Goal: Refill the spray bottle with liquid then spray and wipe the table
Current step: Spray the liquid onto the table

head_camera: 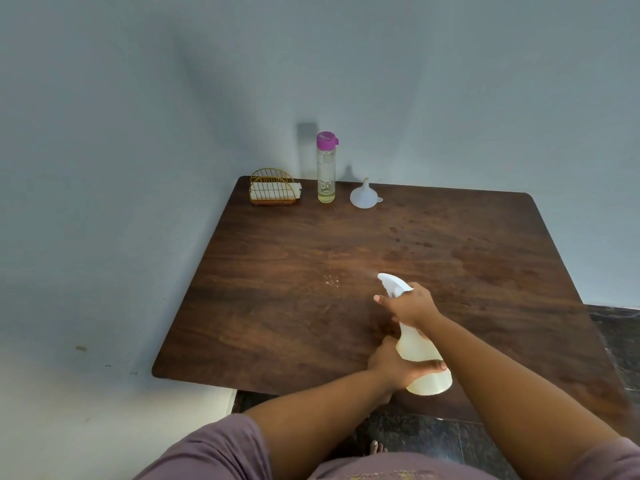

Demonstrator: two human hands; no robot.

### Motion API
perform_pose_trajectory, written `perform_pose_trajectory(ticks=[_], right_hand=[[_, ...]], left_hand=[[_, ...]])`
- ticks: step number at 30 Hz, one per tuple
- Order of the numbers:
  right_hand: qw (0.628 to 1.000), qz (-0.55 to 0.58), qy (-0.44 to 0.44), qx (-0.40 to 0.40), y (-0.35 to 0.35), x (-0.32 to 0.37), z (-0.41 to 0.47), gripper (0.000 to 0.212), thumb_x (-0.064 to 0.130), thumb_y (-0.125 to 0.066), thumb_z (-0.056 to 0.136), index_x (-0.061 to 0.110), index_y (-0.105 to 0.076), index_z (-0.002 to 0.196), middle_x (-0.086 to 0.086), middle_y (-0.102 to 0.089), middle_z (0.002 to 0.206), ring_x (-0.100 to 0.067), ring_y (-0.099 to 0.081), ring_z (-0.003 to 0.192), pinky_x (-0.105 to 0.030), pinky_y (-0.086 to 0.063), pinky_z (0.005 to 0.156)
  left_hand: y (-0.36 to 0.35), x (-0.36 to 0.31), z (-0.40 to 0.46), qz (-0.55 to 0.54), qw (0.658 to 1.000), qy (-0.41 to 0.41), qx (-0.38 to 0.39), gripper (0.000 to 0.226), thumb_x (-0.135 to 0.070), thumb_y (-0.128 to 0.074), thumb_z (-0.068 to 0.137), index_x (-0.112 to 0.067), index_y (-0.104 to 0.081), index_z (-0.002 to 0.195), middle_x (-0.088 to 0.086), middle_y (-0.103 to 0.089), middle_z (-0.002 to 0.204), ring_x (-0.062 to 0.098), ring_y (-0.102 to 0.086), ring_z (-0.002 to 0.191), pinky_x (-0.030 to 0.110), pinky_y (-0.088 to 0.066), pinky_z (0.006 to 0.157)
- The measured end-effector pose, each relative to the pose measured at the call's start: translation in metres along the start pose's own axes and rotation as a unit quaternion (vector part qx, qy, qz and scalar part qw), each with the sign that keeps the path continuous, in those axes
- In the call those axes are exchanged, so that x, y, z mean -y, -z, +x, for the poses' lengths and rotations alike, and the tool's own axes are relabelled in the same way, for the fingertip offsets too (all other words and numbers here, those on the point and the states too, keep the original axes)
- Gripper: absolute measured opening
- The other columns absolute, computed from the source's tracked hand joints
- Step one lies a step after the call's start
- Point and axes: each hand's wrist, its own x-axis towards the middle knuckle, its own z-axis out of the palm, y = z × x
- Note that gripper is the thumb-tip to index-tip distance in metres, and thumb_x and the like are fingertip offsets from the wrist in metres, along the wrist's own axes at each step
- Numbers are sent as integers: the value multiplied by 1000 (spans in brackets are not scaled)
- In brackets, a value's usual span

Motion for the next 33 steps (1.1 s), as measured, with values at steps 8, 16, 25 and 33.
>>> perform_pose_trajectory(ticks=[8,16,25,33], right_hand=[[998,55,-32,-31,21,-21,7,72,52,-78,71,10,-52,122,-7,-67,97,-14,-66,66,-28,-49,59],[981,108,-107,-120,43,-42,5,83,61,-69,75,6,-44,132,-2,-62,73,-18,-61,78,-39,-52,86],[980,58,-144,-120,57,-68,-7,73,56,-71,76,6,-52,126,-5,-64,78,-18,-62,72,-32,-52,71],[993,-63,-99,-15,38,-78,-27,77,50,-77,73,8,-47,130,0,-61,90,-15,-68,71,-29,-57,72]], left_hand=[[-7,-12,1,8,999,-8,48,120,-77,-81,22,-26,-49,126,-8,-62,119,17,-59,112,41,-54,93],[-18,-22,8,72,994,-24,76,90,-60,-83,54,-24,-48,129,-7,-60,121,19,-57,112,36,-51,94],[-50,-20,5,76,988,-5,133,119,-75,-82,19,-25,-55,123,-7,-66,117,16,-61,110,38,-55,92],[-67,-1,-8,57,982,21,177,50,-39,-81,74,-28,-53,113,-5,-62,120,18,-59,114,35,-56,87]])
